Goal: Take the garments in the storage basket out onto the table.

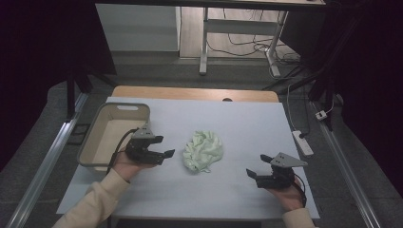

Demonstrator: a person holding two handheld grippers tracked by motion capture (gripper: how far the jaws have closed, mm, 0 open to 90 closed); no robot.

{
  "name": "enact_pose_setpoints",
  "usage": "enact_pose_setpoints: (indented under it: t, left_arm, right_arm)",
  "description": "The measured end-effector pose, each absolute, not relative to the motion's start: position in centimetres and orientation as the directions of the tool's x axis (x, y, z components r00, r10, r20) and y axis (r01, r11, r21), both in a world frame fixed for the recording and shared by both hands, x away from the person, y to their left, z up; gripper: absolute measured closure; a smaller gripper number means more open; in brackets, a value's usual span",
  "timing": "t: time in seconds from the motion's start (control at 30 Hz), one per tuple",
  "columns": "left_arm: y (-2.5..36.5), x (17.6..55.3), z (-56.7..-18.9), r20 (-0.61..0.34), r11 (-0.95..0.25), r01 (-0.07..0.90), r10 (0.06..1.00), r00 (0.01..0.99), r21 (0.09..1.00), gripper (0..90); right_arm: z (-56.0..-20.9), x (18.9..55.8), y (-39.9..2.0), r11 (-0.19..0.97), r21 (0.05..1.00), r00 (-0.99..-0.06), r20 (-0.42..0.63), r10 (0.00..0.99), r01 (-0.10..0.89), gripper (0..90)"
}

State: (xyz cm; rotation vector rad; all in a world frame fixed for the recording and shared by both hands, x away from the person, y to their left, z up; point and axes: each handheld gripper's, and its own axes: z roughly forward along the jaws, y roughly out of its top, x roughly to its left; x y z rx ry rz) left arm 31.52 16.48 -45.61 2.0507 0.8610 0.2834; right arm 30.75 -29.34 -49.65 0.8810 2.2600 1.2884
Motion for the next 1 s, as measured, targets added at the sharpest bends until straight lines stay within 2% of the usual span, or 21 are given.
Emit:
enact_pose_setpoints:
  t: [0.53,1.0]
  left_arm:
    - [21.7,26.9,-47.1,-0.133,-0.313,0.482,0.713,0.688,0.818,26.4]
    - [24.0,24.6,-48.5,-0.116,-0.318,0.481,0.726,0.677,0.817,26.1]
  right_arm:
    - [-49.8,30.8,-29.3,0.395,0.855,-0.726,-0.032,0.687,0.336,17.8]
    - [-49.9,30.9,-29.4,0.404,0.850,-0.710,-0.052,0.703,0.337,17.8]
